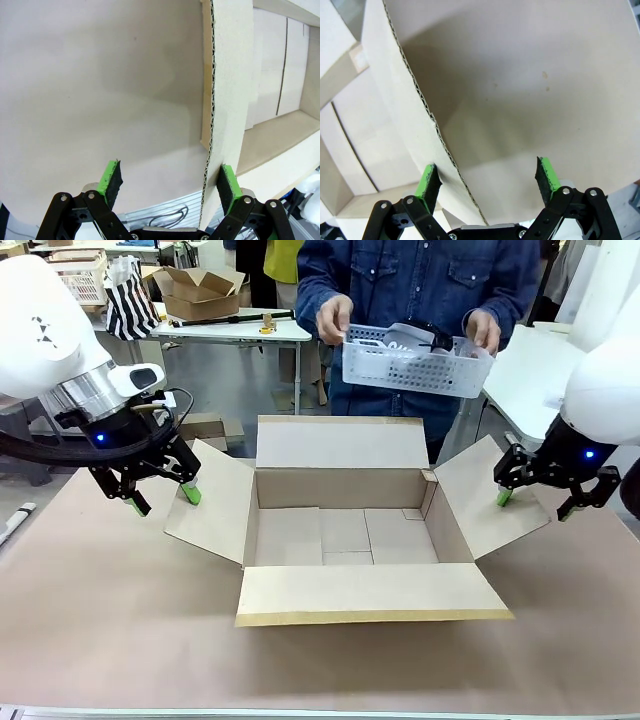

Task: Pack the gift set into the box.
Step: Lift both hands away from the flaps of the Package Box.

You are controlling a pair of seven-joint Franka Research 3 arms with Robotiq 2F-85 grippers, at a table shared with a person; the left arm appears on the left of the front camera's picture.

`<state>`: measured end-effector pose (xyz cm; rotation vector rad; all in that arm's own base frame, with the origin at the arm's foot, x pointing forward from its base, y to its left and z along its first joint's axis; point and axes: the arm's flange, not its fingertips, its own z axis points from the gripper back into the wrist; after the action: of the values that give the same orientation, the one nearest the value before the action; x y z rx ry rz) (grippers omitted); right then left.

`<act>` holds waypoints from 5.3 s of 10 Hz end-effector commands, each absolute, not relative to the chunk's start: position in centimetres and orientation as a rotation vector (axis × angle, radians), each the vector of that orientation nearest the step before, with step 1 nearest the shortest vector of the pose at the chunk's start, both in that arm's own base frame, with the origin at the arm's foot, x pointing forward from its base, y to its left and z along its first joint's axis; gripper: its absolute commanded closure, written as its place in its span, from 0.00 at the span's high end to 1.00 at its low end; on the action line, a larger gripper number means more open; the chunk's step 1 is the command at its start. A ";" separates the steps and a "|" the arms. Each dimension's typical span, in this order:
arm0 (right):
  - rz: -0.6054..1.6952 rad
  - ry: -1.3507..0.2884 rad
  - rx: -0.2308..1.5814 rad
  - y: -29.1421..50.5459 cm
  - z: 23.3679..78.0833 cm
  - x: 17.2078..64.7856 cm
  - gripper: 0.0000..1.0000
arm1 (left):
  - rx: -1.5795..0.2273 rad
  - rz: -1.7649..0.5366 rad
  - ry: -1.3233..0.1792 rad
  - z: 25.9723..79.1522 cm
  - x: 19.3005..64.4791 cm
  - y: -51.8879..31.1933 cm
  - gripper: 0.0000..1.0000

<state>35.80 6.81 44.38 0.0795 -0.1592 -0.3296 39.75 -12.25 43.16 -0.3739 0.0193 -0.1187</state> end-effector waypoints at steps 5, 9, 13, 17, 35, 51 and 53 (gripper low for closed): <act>-0.328 -0.158 0.085 6.8 44.4 35.7 1.00 | -0.357 -0.107 0.022 43.3 39.8 -12.2 1.00; -0.328 -0.158 0.085 6.8 44.4 35.7 1.00 | -0.357 -0.107 0.022 43.3 39.8 -12.2 1.00; -0.328 -0.158 0.085 6.8 44.4 35.7 1.00 | -0.357 -0.107 0.022 43.3 39.8 -12.2 1.00; -0.328 -0.158 0.085 6.8 44.4 35.7 1.00 | -0.357 -0.107 0.022 43.3 39.8 -12.2 1.00; -0.328 -0.158 0.085 6.8 44.4 35.7 1.00 | -0.357 -0.107 0.022 43.3 39.8 -12.2 1.00; -0.286 -0.189 0.643 2.5 64.5 24.4 1.00 | -1.136 -0.434 -0.111 57.6 33.5 -5.0 1.00; -0.499 -0.235 0.918 -4.7 61.4 23.3 1.00 | -1.324 -0.474 -0.211 53.7 33.1 -3.2 1.00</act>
<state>22.51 -1.48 64.73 0.7884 -0.2117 -0.3936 32.34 -3.23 56.99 -1.2447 -0.2373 -0.4653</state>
